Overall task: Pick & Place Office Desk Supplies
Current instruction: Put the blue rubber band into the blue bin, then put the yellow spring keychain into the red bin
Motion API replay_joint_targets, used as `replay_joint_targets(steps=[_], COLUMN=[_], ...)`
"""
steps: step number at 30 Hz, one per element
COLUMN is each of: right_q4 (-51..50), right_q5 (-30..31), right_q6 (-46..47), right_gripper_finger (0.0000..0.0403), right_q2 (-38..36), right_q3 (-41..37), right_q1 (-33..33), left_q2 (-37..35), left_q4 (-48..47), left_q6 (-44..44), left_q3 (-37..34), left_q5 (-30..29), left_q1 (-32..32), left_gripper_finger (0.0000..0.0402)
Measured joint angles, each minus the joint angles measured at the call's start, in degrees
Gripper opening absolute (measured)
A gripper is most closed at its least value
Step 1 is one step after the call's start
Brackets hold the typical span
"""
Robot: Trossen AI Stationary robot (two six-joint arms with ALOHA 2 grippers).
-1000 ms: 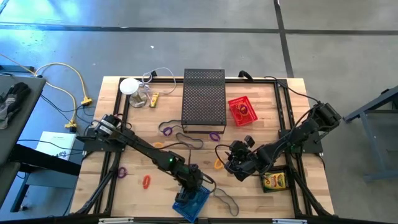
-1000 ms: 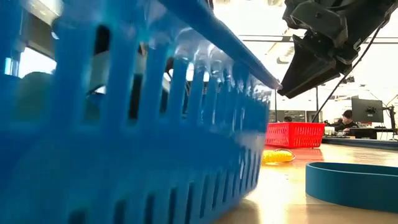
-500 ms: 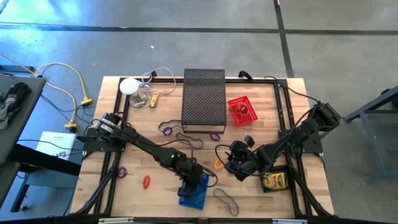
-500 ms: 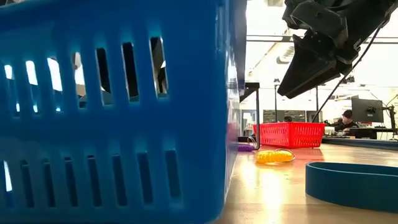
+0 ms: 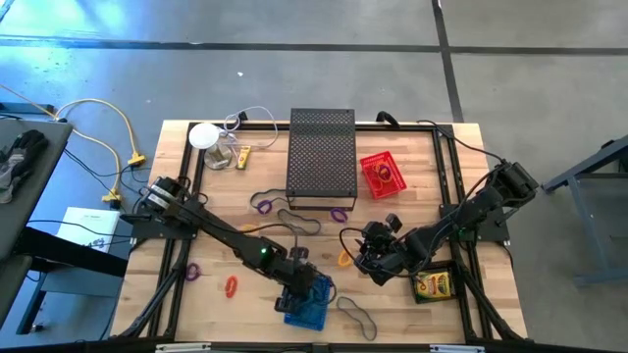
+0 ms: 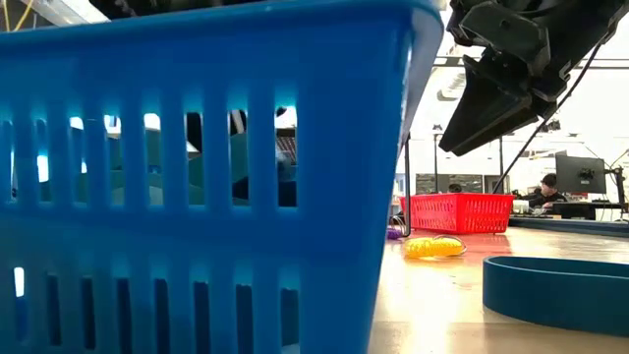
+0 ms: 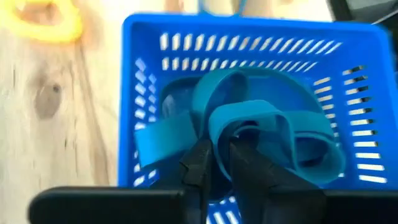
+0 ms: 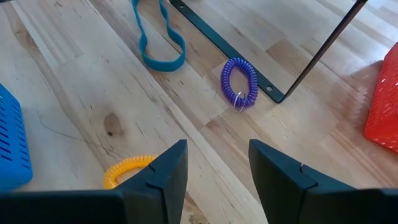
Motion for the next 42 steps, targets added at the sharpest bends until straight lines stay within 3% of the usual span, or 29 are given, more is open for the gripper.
replay_joint_targets(steps=[10,18,25,34,42], right_q4=[0.15,0.06,1.78,16.3,18.54], right_q5=[0.25,0.26,-0.11,-11.83,-13.31], right_q6=[0.0,-0.04,-1.97,-17.63,-24.82], right_gripper_finger=[0.0158,0.0158,0.0158,0.0158,0.0158], right_q2=[0.0,0.0,0.02,2.44,9.13], right_q3=[0.01,-0.01,-0.01,-0.01,-0.07], right_q1=[0.0,0.0,0.18,0.11,-1.32], left_q2=[-0.66,-5.38,-11.61,-11.67,-10.31], left_q4=[0.55,-1.07,-13.01,-14.92,-15.1], left_q6=[3.0,2.73,-1.25,-4.06,-4.81], left_q3=[0.19,0.57,0.59,0.59,0.57], left_q5=[-6.68,-7.17,-7.15,-7.14,-7.15], left_q1=[-3.02,-3.69,-5.15,-6.29,-6.32], left_gripper_finger=[0.0119,0.0122,0.0122,0.0122,0.0122])
